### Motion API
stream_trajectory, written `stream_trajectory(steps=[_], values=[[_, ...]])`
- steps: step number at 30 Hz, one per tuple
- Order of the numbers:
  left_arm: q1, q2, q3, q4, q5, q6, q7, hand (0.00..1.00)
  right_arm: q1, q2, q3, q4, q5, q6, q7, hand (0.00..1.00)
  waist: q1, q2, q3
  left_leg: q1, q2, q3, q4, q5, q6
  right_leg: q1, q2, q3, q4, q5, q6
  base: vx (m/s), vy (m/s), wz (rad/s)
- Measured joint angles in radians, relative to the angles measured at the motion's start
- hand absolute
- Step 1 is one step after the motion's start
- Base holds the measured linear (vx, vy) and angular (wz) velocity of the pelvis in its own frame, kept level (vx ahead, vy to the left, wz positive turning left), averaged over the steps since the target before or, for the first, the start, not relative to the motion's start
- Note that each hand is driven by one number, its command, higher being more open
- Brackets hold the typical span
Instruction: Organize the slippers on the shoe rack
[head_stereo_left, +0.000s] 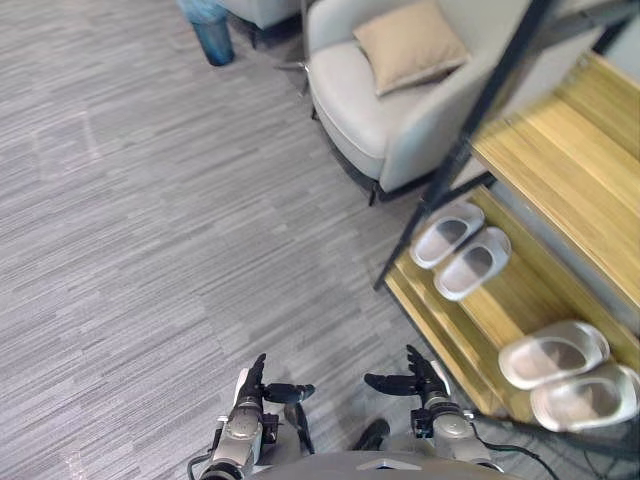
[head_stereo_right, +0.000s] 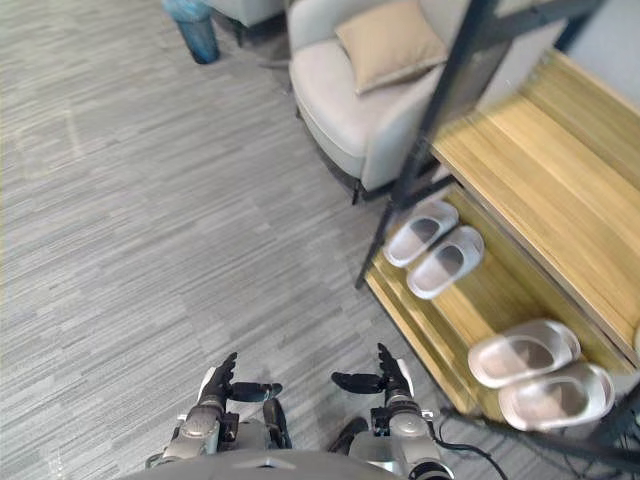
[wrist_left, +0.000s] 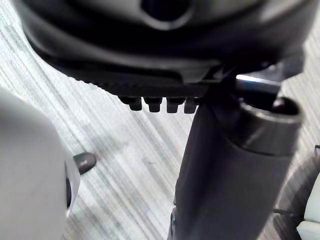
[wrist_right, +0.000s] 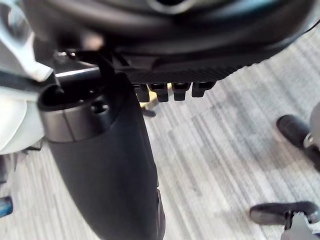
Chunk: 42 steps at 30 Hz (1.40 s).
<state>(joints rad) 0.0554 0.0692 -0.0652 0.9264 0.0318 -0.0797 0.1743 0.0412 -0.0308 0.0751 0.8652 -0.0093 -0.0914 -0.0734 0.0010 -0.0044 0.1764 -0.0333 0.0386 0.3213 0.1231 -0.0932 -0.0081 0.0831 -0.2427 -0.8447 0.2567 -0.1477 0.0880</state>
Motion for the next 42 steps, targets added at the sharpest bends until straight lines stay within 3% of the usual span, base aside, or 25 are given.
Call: stream_trajectory(steps=[1,2,4,6,8,11,12,13,14,15,16,17,18,20,22,24,26,27,29,32,34,35,36,39,42], values=[[0.001,-0.001,-0.002,0.0,0.0,0.0,-0.001,1.0,-0.006,-0.002,0.009,0.005,-0.006,0.001,0.004,1.0,-0.001,0.004,-0.002,0.002,-0.02,-0.025,0.001,-0.018,0.019,-0.011,-0.05,0.001,0.094,-0.02,0.01,0.11,0.313,0.86],[0.005,-0.001,-0.003,-0.001,0.0,0.0,-0.006,1.0,-0.005,-0.005,0.014,0.009,-0.009,0.005,0.008,1.0,-0.002,0.007,0.0,0.015,-0.054,-0.071,0.003,-0.044,0.043,-0.049,-0.154,0.043,0.31,-0.031,-0.017,0.11,0.284,0.89],[0.011,0.002,-0.003,0.0,0.0,0.0,-0.005,1.0,0.003,-0.005,0.025,0.013,-0.009,0.016,0.01,1.0,-0.006,0.0,0.004,0.048,-0.081,-0.135,0.009,-0.061,0.069,-0.119,-0.217,0.184,0.509,0.016,-0.122,0.13,0.136,1.07],[0.017,0.025,0.001,0.0,0.0,0.002,0.002,1.0,0.003,-0.001,0.035,0.007,-0.01,0.014,0.022,1.0,-0.01,0.003,0.005,0.052,-0.072,-0.249,0.044,-0.088,0.094,-0.199,-0.097,0.4,0.575,-0.081,-0.077,0.28,-0.017,1.46],[0.022,0.024,0.011,0.003,-0.002,0.004,0.008,1.0,0.003,-0.007,0.036,0.0,-0.01,0.012,0.025,1.0,-0.012,-0.005,0.006,0.063,-0.071,-0.348,0.046,-0.102,0.095,-0.28,0.013,0.491,0.532,-0.138,-0.08,0.26,-0.071,1.6],[0.014,0.022,0.013,0.015,-0.002,0.005,0.01,1.0,-0.012,-0.023,0.05,-0.018,-0.009,-0.001,0.029,1.0,-0.02,-0.004,0.021,0.109,-0.053,-0.482,0.04,-0.134,0.079,-0.411,0.124,0.569,0.333,-0.119,-0.05,0.36,-0.162,1.5],[0.017,0.026,0.013,0.023,-0.001,0.005,0.009,1.0,-0.008,-0.023,0.066,-0.028,-0.009,-0.006,0.031,1.0,-0.023,-0.013,0.018,0.14,-0.054,-0.543,0.042,-0.17,0.051,-0.425,0.149,0.624,0.199,-0.01,-0.059,0.42,-0.25,1.24],[0.02,0.027,0.012,0.026,-0.001,0.005,0.007,1.0,-0.005,-0.023,0.067,-0.027,-0.009,-0.009,0.031,1.0,-0.027,-0.016,0.012,0.153,-0.054,-0.567,0.045,-0.186,0.046,-0.419,0.155,0.632,0.213,0.018,-0.101,0.5,-0.283,1.16],[0.019,0.016,0.016,0.041,0.0,0.003,0.008,1.0,-0.007,-0.028,0.063,-0.023,-0.01,-0.003,0.034,1.0,-0.018,0.005,-0.005,0.159,-0.027,-0.59,0.069,-0.205,0.023,-0.402,0.159,0.595,0.234,-0.025,-0.12,0.54,-0.292,1.0],[0.009,-0.005,0.021,0.042,0.0,0.001,0.002,1.0,-0.019,-0.033,0.042,-0.024,-0.01,-0.002,0.035,1.0,-0.022,0.026,-0.011,0.107,-0.02,-0.599,0.176,-0.209,-0.047,-0.372,0.155,0.546,0.224,-0.061,-0.128,0.66,-0.32,0.92],[0.004,-0.01,0.023,0.042,0.0,0.001,0.001,1.0,-0.021,-0.033,0.036,-0.024,-0.01,0.001,0.034,1.0,-0.025,0.031,-0.01,0.082,-0.021,-0.588,0.232,-0.204,-0.085,-0.354,0.156,0.53,0.207,-0.067,-0.133,0.55,-0.262,1.03],[-0.005,-0.023,0.055,0.04,0.001,0.001,-0.005,1.0,-0.019,-0.034,0.034,-0.022,-0.009,0.007,0.035,1.0,-0.027,0.035,-0.003,0.009,-0.007,-0.518,0.417,-0.162,-0.184,-0.273,0.169,0.499,0.138,-0.072,-0.139,0.43,-0.209,0.66],[-0.005,-0.026,0.078,0.032,0.001,0.001,-0.006,1.0,-0.017,-0.031,0.036,-0.022,-0.008,0.009,0.035,1.0,-0.025,0.034,0.003,-0.036,0.02,-0.451,0.546,-0.133,-0.206,-0.208,0.185,0.487,0.087,-0.072,-0.139,0.51,-0.271,0.57],[0.007,-0.027,0.131,-0.003,-0.001,-0.001,0.001,1.0,0.006,-0.008,0.038,-0.022,-0.005,0.01,0.03,1.0,0.001,0.026,0.014,-0.113,0.156,-0.191,0.845,-0.169,-0.111,-0.021,0.234,0.47,-0.043,-0.072,-0.14,0.53,-0.251,0.17],[0.001,-0.022,0.131,-0.032,-0.001,-0.006,0.004,1.0,-0.009,-0.01,0.049,-0.025,-0.005,0.01,0.025,1.0,0.012,0.003,0.014,-0.217,0.189,-0.084,0.856,-0.209,-0.061,0.062,0.235,0.466,-0.12,-0.071,-0.139,0.47,-0.109,0.03],[-0.015,-0.024,0.131,-0.045,-0.001,-0.008,0.003,1.0,-0.028,-0.011,0.048,-0.025,-0.005,0.01,0.023,1.0,0.022,-0.001,0.024,-0.289,0.184,-0.049,0.757,-0.22,-0.043,0.095,0.229,0.464,-0.147,-0.071,-0.12,0.52,-0.026,0.04],[-0.03,-0.019,0.129,-0.056,-0.001,-0.007,0.004,1.0,-0.023,-0.008,0.051,-0.025,-0.006,0.01,0.023,1.0,0.027,-0.007,0.033,-0.362,0.144,0.001,0.481,-0.136,0.045,0.157,0.224,0.43,-0.147,-0.087,-0.057,0.57,0.082,0.4],[-0.024,-0.018,0.126,-0.078,-0.002,-0.005,-0.001,1.0,-0.017,-0.008,0.051,-0.02,-0.006,0.012,0.023,1.0,0.033,-0.007,0.033,-0.37,0.113,0.012,0.372,-0.003,0.097,0.186,0.231,0.421,-0.136,-0.106,-0.025,0.44,0.088,0.43],[-0.04,0.013,0.121,-0.091,-0.001,-0.021,0.004,1.0,-0.016,0.019,0.051,-0.016,-0.006,0.015,0.019,1.0,0.041,-0.085,0.016,-0.363,0.054,0.01,0.34,-0.021,0.092,0.175,0.178,0.407,-0.119,-0.096,0.003,0.64,0.077,0.66],[-0.014,0.02,0.117,-0.076,-0.001,-0.014,0.001,1.0,-0.025,0.033,0.046,-0.014,-0.007,0.016,0.022,1.0,0.046,-0.088,0.02,-0.296,0.017,-0.012,0.358,-0.115,0.106,0.158,0.135,0.432,0.076,0.005,0.051,0.71,0.13,0.54],[0.005,0.022,0.1,-0.066,-0.001,-0.006,0.001,1.0,-0.019,0.033,0.042,-0.004,-0.007,0.015,0.023,1.0,0.034,-0.077,0.028,-0.187,-0.005,-0.05,0.292,-0.139,0.095,0.056,0.06,0.455,0.419,0.118,-0.023,0.61,0.108,0.57],[0.006,0.024,0.084,-0.049,-0.001,-0.004,0.005,1.0,-0.019,0.028,0.043,-0.001,-0.007,0.015,0.027,1.0,0.029,-0.064,0.036,-0.099,-0.02,-0.073,0.231,-0.147,0.092,-0.053,0.022,0.493,0.675,0.044,-0.105,0.46,0.007,0.52],[0.01,0.02,0.076,-0.037,-0.001,-0.003,0.006,1.0,-0.018,0.026,0.048,-0.002,-0.007,0.015,0.031,1.0,0.018,-0.04,0.047,0.0,-0.016,-0.095,0.159,-0.151,0.086,-0.143,0.042,0.534,0.782,-0.013,-0.113,0.68,-0.015,0.5],[0.027,0.013,0.071,-0.024,-0.001,-0.003,0.008,1.0,-0.022,0.02,0.068,-0.03,-0.008,0.007,0.043,1.0,-0.015,0.0,0.063,0.165,0.021,-0.13,0.051,-0.177,0.053,-0.346,0.111,0.551,0.685,-0.112,-0.11,0.6,-0.11,0.37],[0.017,0.013,0.07,-0.006,0.0,-0.004,0.006,1.0,-0.03,0.018,0.074,-0.056,-0.007,-0.013,0.047,1.0,-0.037,-0.01,0.059,0.219,0.044,-0.172,0.03,-0.206,0.029,-0.453,0.133,0.553,0.363,-0.074,-0.056,0.51,-0.191,0.62]])
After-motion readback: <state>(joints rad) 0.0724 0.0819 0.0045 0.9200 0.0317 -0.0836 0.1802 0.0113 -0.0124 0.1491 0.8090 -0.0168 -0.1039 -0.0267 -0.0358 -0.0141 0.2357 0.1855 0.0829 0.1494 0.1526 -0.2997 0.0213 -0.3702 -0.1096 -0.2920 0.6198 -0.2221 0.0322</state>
